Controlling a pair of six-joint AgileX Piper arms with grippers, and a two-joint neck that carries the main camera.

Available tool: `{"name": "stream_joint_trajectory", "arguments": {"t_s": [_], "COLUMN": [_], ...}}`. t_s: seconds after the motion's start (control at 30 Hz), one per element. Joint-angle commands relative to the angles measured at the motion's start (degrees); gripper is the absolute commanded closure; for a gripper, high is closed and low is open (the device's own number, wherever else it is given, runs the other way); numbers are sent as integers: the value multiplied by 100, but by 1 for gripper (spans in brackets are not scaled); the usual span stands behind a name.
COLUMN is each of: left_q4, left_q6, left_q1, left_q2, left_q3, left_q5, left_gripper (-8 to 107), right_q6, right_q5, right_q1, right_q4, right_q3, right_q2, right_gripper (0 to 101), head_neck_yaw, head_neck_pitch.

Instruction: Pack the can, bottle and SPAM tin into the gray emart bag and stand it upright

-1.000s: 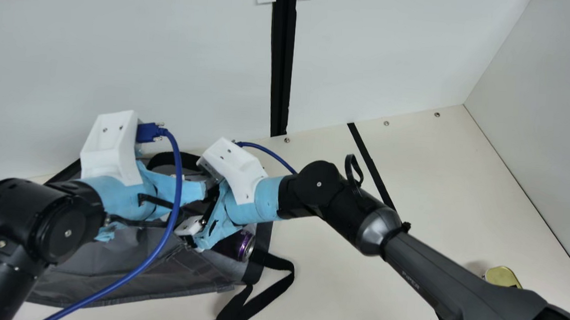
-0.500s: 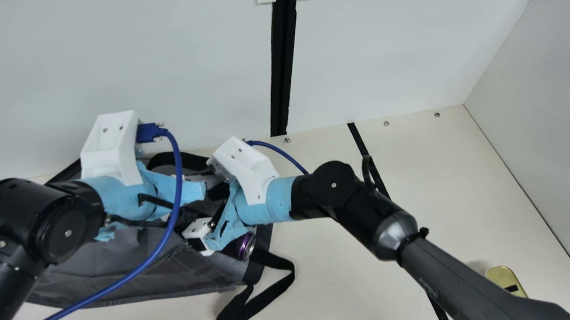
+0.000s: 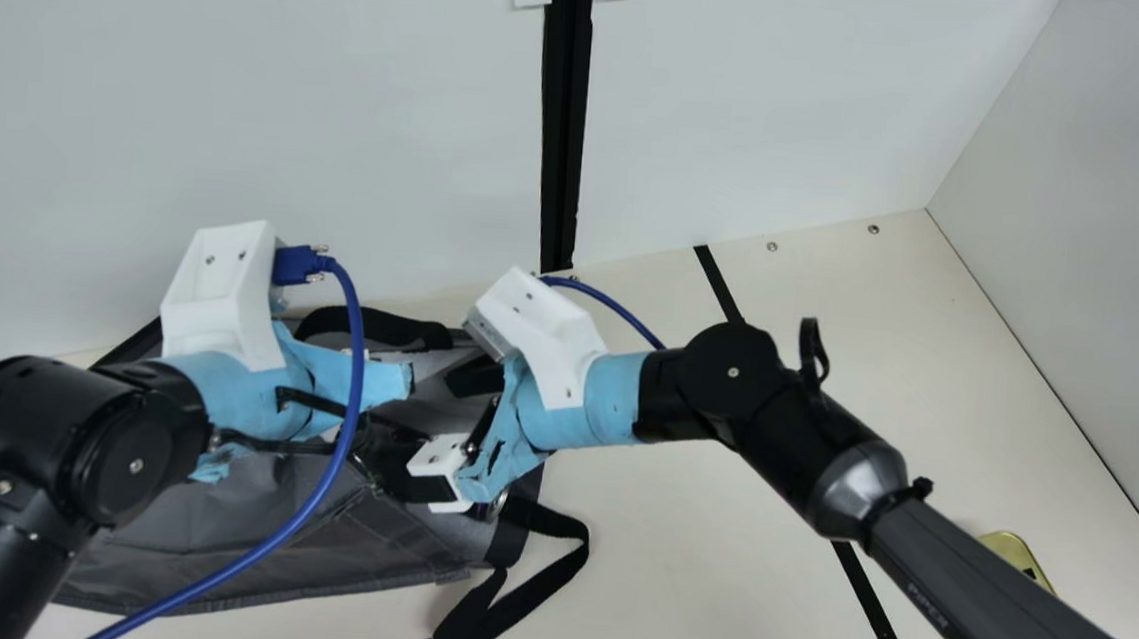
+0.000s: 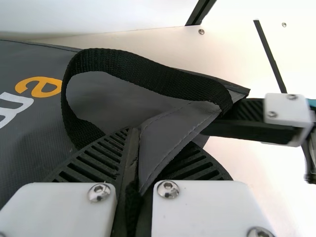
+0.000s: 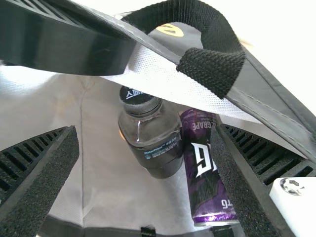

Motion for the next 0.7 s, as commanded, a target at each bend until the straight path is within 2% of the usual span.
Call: {"name": "stream_joint_trajectory", "arguments": {"t_s": [0.0, 0.67], "left_q4": [0, 0], "left_q6": [0, 0], "left_q1": [0, 0], "left_q2": [0, 0], "left_q3": [0, 0], "left_q5": [0, 0], "left_gripper": [107, 107], "right_q6": [-18, -66], "right_q5": [64, 809], "right_q1": [-51, -900], "right_q4": [11, -186], "right_q3": [15, 217], "right_q2": [-62, -885], "right_gripper": [6, 6], "head_neck_yaw": [-5, -5], "head_neck_pitch": [-139, -139]}}
